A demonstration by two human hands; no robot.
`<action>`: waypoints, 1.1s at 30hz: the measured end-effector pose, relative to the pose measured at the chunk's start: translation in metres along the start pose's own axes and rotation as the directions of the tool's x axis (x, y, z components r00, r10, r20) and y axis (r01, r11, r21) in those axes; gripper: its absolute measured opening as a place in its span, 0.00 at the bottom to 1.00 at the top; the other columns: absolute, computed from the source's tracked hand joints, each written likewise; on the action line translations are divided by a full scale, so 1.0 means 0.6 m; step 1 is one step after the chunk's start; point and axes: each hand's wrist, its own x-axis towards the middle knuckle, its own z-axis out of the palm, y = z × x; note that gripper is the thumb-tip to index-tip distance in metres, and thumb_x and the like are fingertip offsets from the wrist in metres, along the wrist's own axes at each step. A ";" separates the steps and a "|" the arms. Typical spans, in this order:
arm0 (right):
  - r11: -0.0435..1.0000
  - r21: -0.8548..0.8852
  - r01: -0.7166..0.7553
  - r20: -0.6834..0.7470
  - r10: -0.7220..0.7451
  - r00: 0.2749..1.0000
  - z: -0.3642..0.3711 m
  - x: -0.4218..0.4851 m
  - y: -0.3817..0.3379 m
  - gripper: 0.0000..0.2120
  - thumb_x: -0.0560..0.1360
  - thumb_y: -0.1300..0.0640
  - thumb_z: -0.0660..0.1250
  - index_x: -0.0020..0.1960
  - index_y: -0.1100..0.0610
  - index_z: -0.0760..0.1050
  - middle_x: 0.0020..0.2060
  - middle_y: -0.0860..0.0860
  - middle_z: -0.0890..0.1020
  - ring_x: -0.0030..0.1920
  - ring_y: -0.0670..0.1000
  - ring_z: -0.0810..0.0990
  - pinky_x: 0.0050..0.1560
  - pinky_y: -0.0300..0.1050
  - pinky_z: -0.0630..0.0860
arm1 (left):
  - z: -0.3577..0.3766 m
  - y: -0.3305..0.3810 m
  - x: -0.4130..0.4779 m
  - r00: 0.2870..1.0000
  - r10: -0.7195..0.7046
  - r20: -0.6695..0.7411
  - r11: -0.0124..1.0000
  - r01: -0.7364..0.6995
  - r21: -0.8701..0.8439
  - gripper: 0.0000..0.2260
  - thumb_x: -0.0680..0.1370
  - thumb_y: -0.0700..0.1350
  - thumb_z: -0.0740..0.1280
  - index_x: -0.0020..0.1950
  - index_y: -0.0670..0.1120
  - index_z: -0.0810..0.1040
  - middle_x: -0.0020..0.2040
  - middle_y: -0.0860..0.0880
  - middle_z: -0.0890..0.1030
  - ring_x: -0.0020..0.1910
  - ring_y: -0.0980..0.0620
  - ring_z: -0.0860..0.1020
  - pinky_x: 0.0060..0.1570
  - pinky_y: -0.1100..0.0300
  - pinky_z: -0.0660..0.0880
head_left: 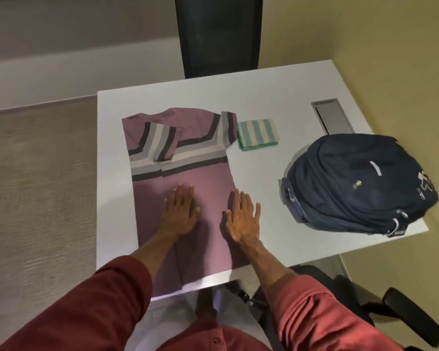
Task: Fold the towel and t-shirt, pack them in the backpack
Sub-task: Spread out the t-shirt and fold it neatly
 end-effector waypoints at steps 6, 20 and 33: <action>1.000 0.008 0.015 0.059 -0.016 0.998 -0.013 0.090 0.008 0.36 0.85 0.45 0.52 0.88 0.57 0.48 0.87 0.58 0.55 0.86 0.61 0.54 0.84 0.68 0.45 | -0.057 0.033 0.097 1.000 -0.009 -0.025 0.999 0.009 0.034 0.34 0.87 0.63 0.48 0.87 0.56 0.34 0.87 0.45 0.35 0.86 0.42 0.39 0.81 0.33 0.42; 0.982 0.143 -0.125 0.133 0.106 0.985 0.032 0.079 0.034 0.34 0.86 0.50 0.57 0.88 0.56 0.50 0.88 0.56 0.49 0.87 0.59 0.51 0.85 0.62 0.47 | -0.147 0.117 0.348 0.846 0.434 0.308 0.689 -0.533 0.491 0.43 0.82 0.41 0.67 0.88 0.55 0.42 0.88 0.48 0.41 0.87 0.45 0.41 0.84 0.36 0.47; 0.938 0.185 -0.294 0.019 0.296 0.955 0.041 0.033 0.004 0.21 0.79 0.53 0.71 0.70 0.52 0.72 0.58 0.54 0.78 0.52 0.55 0.77 0.62 0.59 0.80 | -0.171 0.112 0.402 0.724 0.598 0.344 0.294 -0.598 0.746 0.33 0.80 0.45 0.73 0.82 0.53 0.62 0.67 0.47 0.75 0.68 0.44 0.71 0.69 0.48 0.69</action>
